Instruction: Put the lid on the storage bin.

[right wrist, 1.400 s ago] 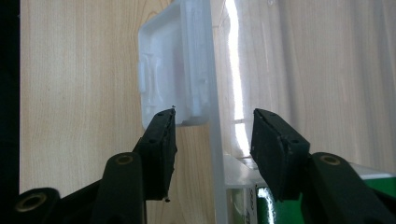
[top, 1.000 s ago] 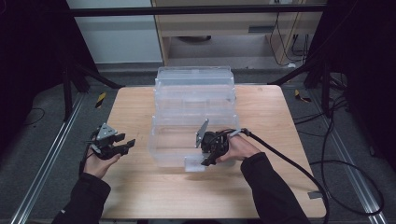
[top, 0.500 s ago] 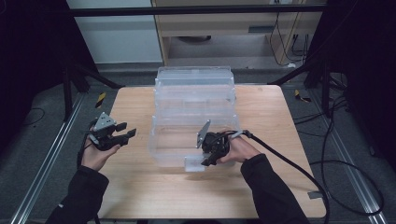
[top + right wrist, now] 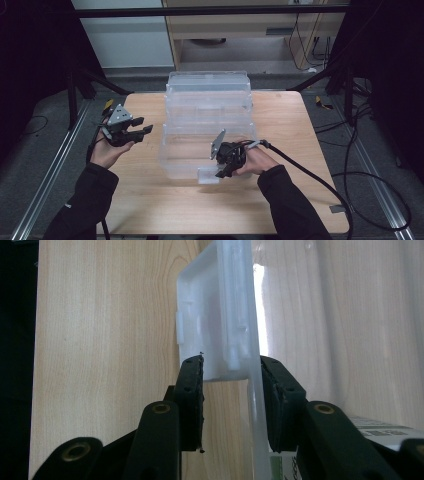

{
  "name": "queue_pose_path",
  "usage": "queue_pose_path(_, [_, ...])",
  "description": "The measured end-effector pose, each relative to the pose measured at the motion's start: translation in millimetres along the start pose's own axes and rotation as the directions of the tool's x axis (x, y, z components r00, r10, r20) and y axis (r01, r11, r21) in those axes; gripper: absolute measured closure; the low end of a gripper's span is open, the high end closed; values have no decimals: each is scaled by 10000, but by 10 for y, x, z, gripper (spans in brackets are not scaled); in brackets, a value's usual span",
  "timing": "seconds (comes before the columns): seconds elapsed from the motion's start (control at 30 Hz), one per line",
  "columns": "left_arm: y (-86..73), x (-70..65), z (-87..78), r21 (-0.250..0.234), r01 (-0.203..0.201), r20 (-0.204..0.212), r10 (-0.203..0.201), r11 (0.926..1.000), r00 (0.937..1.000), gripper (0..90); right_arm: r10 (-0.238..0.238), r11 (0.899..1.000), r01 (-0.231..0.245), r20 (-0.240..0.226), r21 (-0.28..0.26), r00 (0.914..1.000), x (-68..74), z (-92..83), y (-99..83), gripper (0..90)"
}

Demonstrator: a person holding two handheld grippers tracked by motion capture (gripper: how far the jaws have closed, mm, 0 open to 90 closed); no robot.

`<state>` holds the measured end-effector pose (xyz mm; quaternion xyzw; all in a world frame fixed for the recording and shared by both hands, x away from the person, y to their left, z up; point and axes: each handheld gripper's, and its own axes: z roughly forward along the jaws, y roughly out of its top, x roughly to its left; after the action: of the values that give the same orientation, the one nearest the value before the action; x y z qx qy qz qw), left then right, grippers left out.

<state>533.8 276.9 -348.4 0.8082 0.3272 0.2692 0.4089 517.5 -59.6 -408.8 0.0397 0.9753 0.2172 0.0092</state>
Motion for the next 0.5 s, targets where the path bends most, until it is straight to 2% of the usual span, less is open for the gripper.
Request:
queue_pose_path(0.1, [79,2,26,-20,-119,43,119,9999,9999,538,-31,10000,31,-27,-13,10000,0,0,-2,651])
queue_pose_path(0.13, [118,10,36,-39,-381,-33,381,9993,9993,538,-40,10000,40,-8,-2,10000,0,-2,-1,651])
queue_pose_path(0.27, [236,7,67,-167,-612,-9,612,9980,9981,535,-18,10000,18,-13,12,10000,1,-3,-2,651])
queue_pose_path(0.5, [470,15,129,-138,-1255,161,1257,9920,9919,517,-33,10000,33,-37,11,10000,1,-3,-2,651])
